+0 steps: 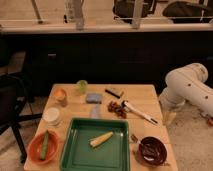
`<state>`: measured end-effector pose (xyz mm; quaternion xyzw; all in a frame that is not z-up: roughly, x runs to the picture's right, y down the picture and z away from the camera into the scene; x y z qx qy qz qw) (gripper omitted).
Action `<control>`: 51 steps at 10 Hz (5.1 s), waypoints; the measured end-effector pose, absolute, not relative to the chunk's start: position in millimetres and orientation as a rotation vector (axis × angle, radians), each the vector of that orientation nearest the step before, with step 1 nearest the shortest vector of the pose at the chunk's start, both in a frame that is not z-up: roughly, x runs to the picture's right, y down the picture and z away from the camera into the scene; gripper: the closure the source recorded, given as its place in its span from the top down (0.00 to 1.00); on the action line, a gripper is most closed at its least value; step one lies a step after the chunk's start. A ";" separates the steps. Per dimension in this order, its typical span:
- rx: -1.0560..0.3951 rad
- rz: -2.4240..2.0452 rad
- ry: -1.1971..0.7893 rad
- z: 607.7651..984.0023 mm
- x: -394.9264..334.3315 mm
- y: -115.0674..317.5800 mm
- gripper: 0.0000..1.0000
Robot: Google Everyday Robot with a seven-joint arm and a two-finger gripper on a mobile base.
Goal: Place apple in tray
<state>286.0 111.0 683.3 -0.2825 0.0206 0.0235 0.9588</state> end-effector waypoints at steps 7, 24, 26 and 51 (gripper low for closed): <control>-0.586 -0.066 -0.049 690.5 270.3 106.4 0.80; -0.496 -0.784 -0.437 688.5 132.1 98.2 0.80; -0.455 -0.833 -0.457 696.4 121.1 94.1 0.80; -0.273 -1.363 -0.616 766.0 -108.4 37.1 0.80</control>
